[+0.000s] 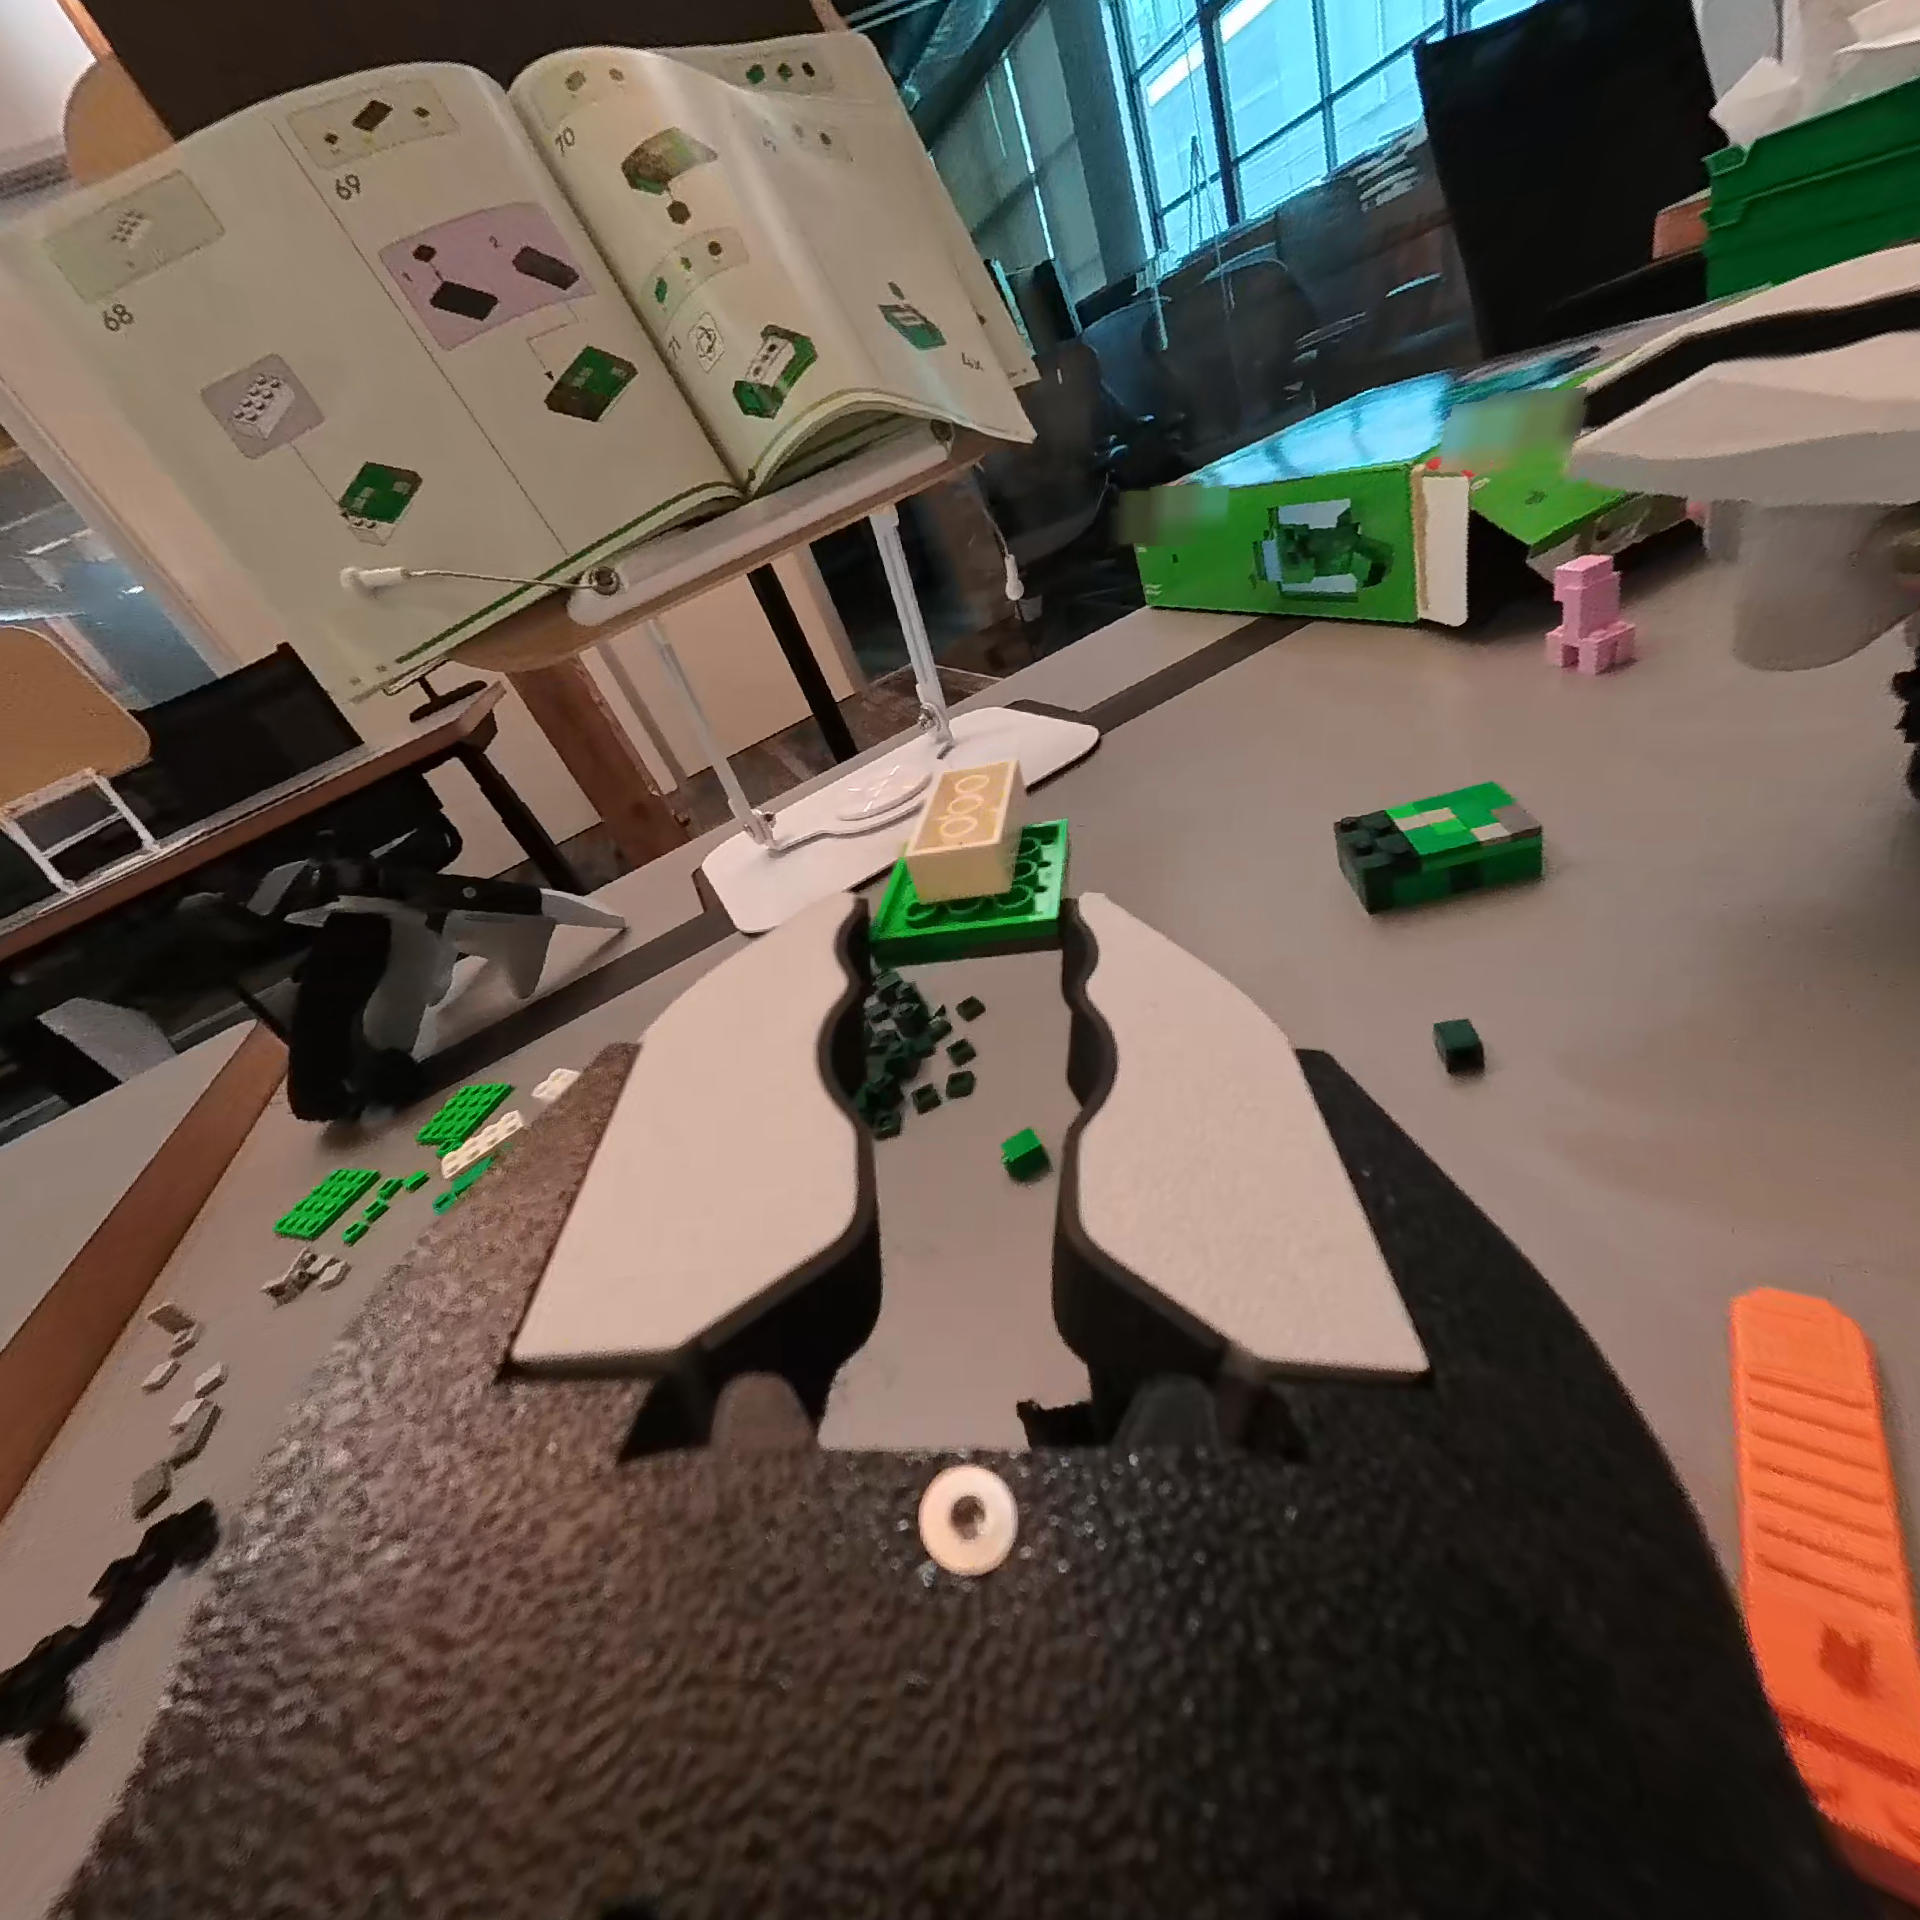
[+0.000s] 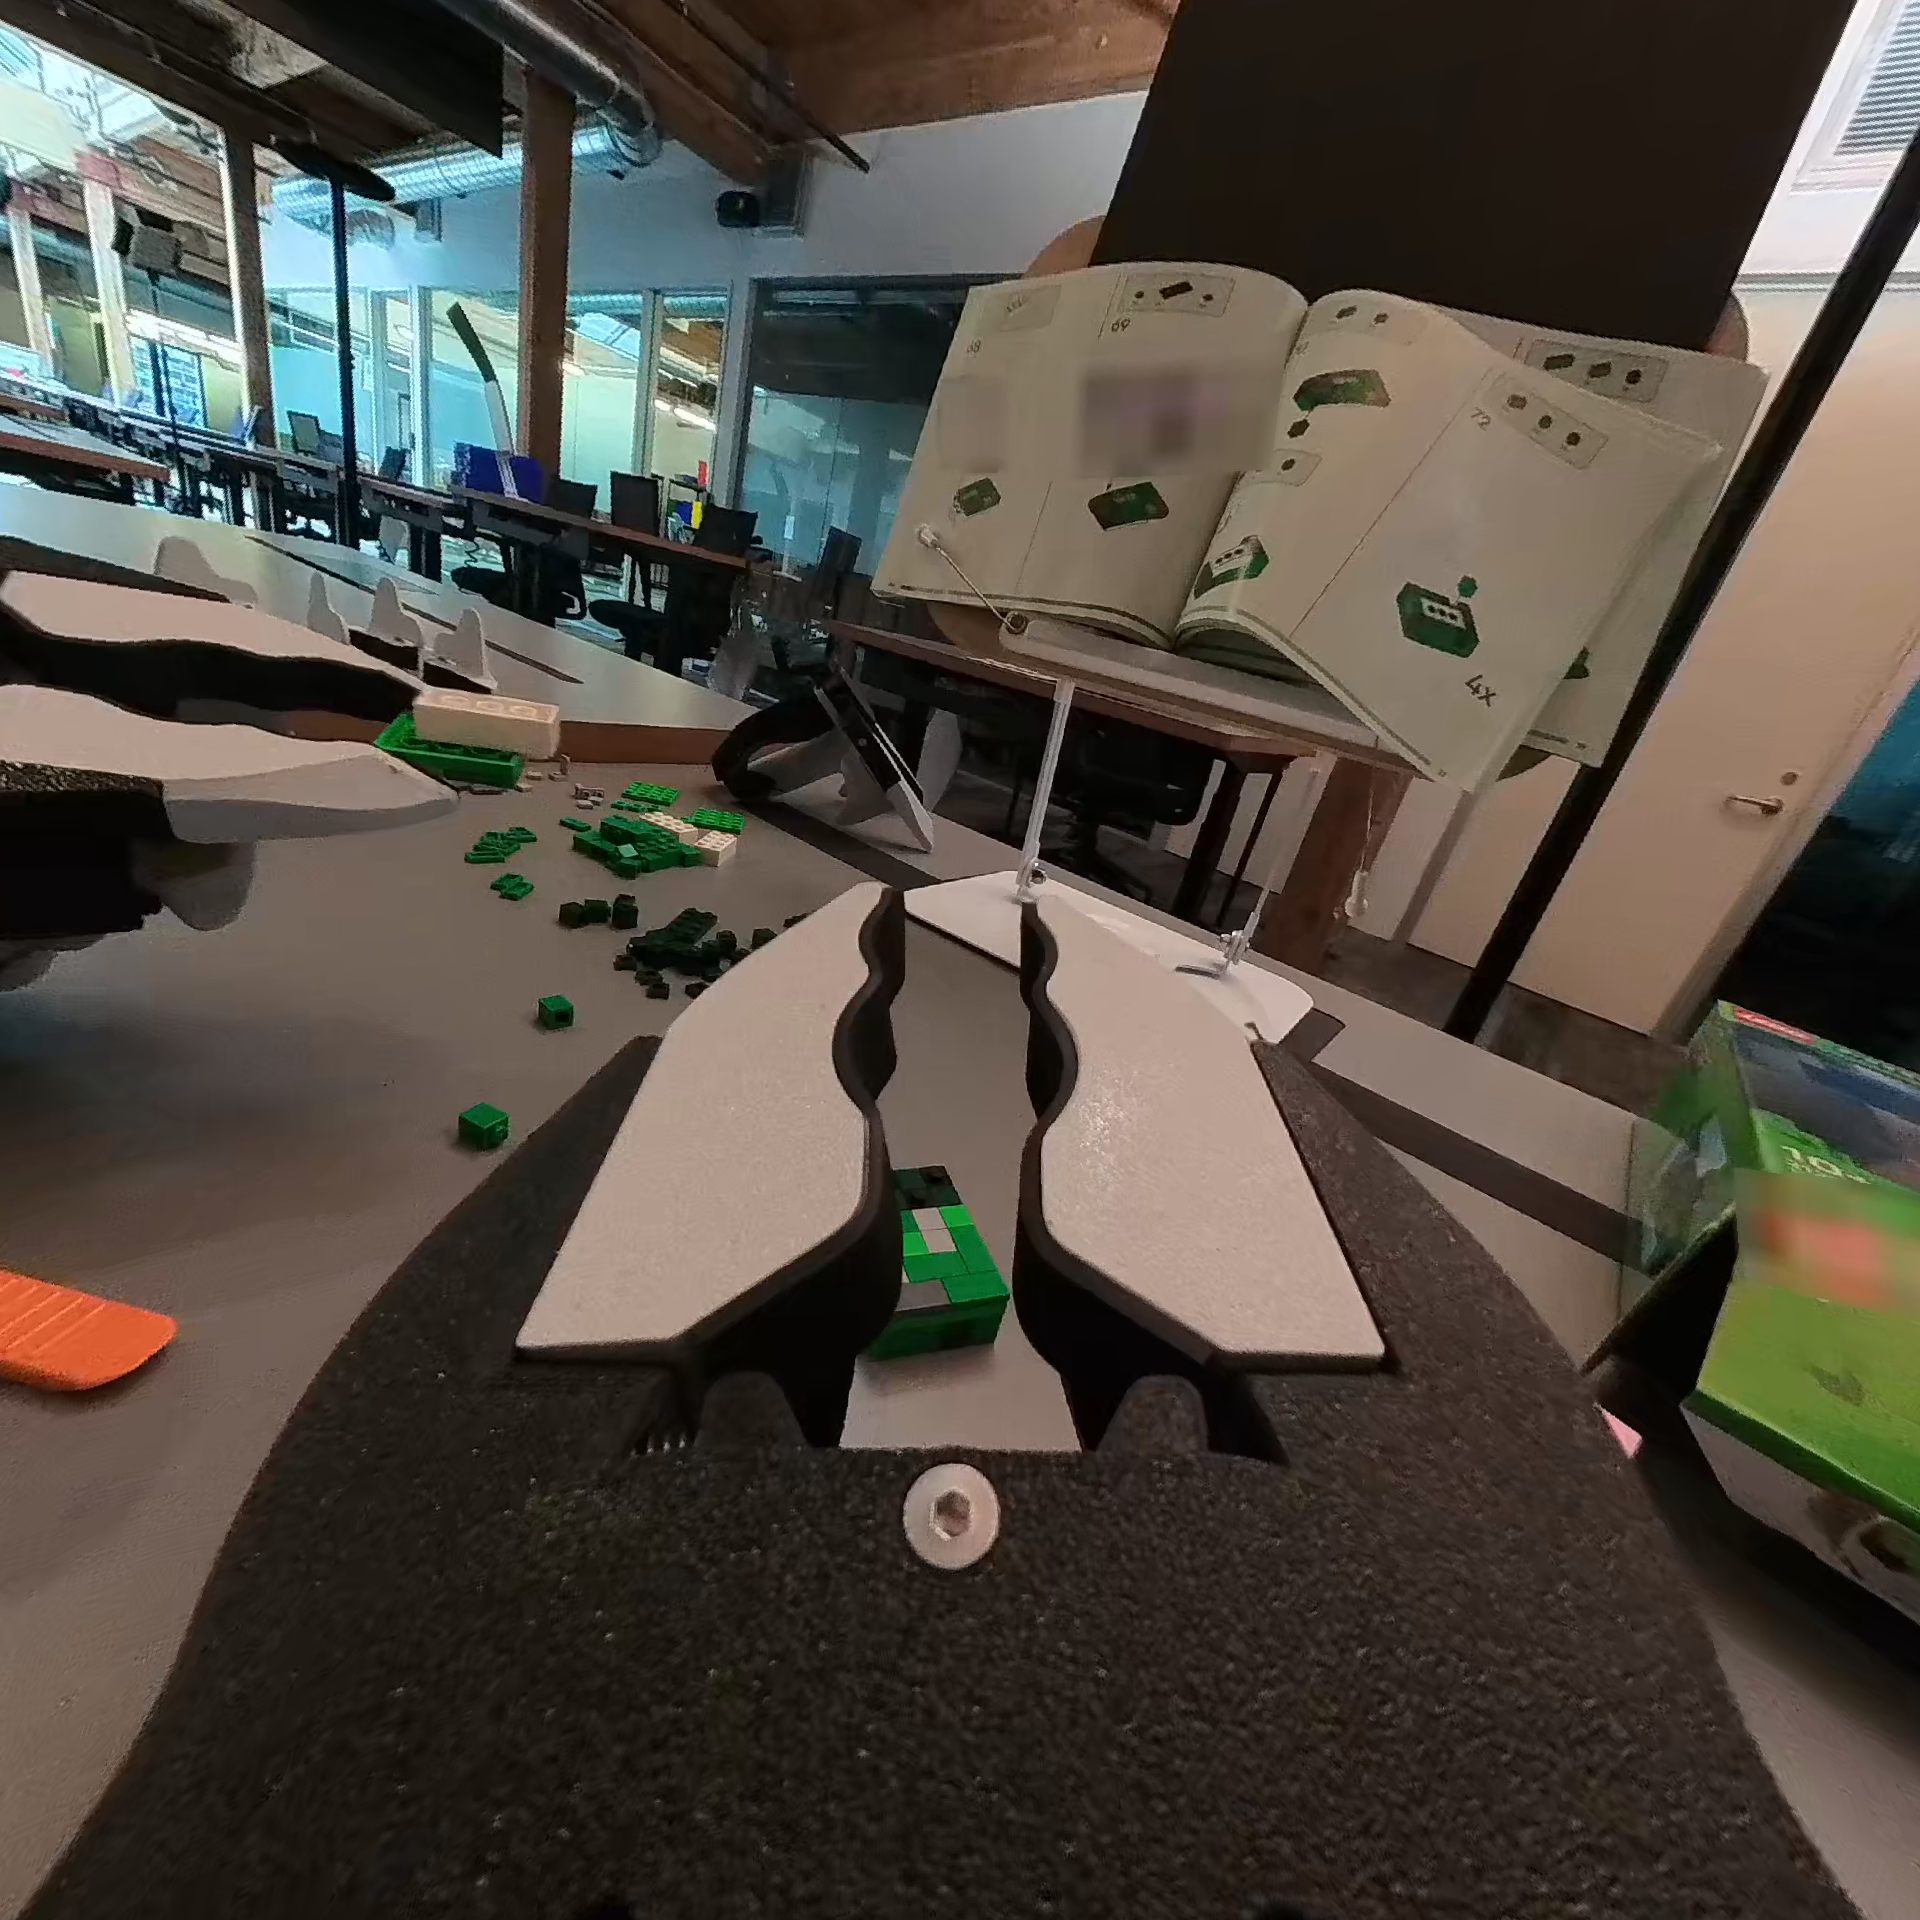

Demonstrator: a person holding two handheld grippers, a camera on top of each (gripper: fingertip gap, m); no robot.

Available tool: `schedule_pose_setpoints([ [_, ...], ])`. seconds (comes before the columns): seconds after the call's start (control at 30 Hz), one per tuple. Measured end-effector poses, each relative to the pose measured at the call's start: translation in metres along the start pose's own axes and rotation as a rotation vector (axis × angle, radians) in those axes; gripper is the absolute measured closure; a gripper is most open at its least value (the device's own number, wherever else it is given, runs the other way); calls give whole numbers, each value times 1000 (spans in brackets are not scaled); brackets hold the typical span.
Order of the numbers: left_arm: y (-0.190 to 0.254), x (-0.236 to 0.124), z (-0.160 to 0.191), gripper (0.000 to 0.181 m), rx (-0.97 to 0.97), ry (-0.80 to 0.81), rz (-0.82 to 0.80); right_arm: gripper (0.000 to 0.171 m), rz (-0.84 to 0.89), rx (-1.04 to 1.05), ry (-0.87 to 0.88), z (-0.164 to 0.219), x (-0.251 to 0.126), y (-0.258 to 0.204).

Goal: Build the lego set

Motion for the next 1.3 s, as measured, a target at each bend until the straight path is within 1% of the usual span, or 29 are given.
schedule_pose_setpoints([
  [0.37, 5, -2, -6, 147, -3, 43, 69, 152, -39, 12, 12, -1, 2, -6],
  [0.53, 4, -7, -8, 147, -14, 83, 90, 153, -12, 31, 9, 0, 4, -2],
  [0.63, 8, -5, -11, 146, -33, 119, 137, 153, -3, 47, 10, 0, 4, 1],
  [0.77, 18, -1, -14, 146, -4, 118, 185, 155, -30, 22, 22, -2, 2, -5],
  [0.93, 22, 0, -15, 146, 7, 118, 193, 156, -53, -39, 31, -3, 0, -14],
  [1.07, 21, -1, -15, 146, -15, 117, 201, 154, -12, -39, 85, -10, -2, -9],
  [1.3, 30, -2, -17, 146, 2, 109, 235, 155, -43, -26, 76, -9, -2, -13],
])
Point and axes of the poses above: each gripper's, where its closed fingertips meet, x out along the fingers, z out of its underside, y = z × x across the jaws, the point moved 1 cm from there along -x, back along the fingers, and after that the axes turned 13 degrees about z, right-handed, at the moved point
